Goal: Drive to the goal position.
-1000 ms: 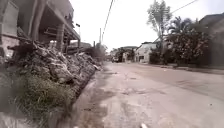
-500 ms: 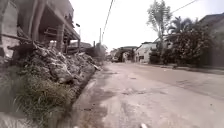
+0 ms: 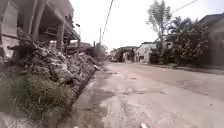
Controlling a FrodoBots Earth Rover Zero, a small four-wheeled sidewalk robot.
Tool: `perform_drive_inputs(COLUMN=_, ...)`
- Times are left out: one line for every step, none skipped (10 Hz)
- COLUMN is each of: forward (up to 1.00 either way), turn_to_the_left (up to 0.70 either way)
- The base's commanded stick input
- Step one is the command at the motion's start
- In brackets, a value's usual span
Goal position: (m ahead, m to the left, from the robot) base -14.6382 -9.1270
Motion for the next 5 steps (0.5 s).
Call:
perform_drive_inputs(forward=0.05, turn_to_the_left=0.0)
perform_drive_inputs(forward=0.05, turn_to_the_left=0.0)
perform_drive_inputs(forward=0.04, turn_to_the_left=0.0)
perform_drive_inputs(forward=0.05, turn_to_the_left=0.0)
perform_drive_inputs(forward=0.04, turn_to_the_left=0.0)
